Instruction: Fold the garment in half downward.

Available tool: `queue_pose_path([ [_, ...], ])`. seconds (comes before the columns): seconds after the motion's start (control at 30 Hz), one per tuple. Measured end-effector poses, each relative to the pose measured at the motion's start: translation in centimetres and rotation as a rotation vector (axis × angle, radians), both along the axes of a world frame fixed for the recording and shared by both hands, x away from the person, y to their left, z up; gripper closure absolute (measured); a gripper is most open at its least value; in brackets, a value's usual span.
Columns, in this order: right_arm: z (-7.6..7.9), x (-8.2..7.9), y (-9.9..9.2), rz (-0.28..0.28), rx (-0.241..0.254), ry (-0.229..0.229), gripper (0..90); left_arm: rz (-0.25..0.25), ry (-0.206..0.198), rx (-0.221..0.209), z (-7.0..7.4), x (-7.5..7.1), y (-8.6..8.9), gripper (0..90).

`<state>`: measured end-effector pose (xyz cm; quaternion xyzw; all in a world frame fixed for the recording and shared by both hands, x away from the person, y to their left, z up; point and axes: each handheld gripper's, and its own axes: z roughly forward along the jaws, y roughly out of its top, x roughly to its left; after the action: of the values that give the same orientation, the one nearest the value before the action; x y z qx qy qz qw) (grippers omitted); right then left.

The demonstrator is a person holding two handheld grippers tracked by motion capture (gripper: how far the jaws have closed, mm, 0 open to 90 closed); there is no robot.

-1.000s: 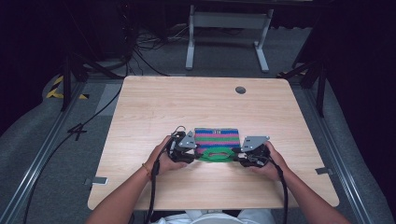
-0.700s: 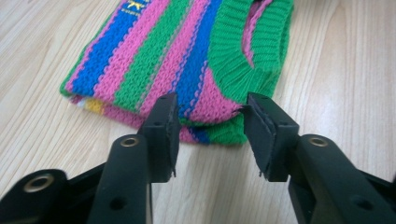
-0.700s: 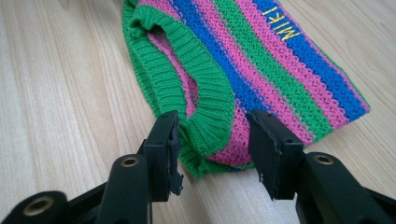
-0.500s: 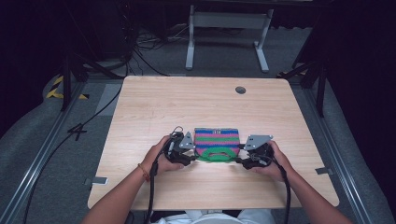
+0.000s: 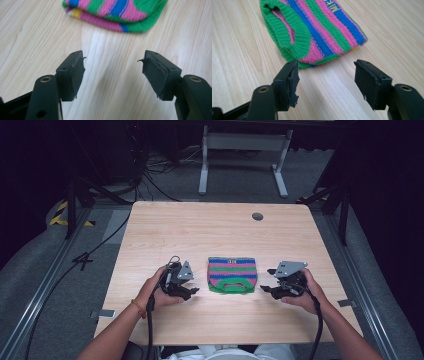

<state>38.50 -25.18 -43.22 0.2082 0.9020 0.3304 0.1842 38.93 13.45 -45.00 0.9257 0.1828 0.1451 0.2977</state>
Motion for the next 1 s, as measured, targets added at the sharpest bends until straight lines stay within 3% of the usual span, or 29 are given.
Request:
queue_pose_path([
  [0.27,-0.1,-0.6,-2.9,-0.074,0.008,-0.006,34.2,0.065,-0.002,-0.027,0.2,-1.4,3.0,31.3],
  [0.53,-0.5,-1.3,-5.7,-0.131,0.027,0.000,33.7,0.127,0.027,-0.066,-0.4,-2.5,5.9,28.2],
  [0.67,-1.5,-1.8,-7.1,-0.171,0.009,0.007,31.9,0.134,0.023,-0.040,-1.0,-2.8,7.3,26.4],
  [0.77,-2.0,-2.3,-8.3,-0.178,0.025,0.012,30.8,0.141,0.043,-0.060,-1.3,-2.9,8.5,25.5],
  [0.9,-3.0,-3.0,-10.4,-0.239,0.054,0.031,28.9,0.152,0.065,-0.098,-1.7,-3.3,10.0,25.3],
  [1.0,-3.7,-3.3,-12.3,-0.304,0.118,0.060,28.3,0.165,0.077,-0.123,-1.8,-3.4,10.9,25.2],
])
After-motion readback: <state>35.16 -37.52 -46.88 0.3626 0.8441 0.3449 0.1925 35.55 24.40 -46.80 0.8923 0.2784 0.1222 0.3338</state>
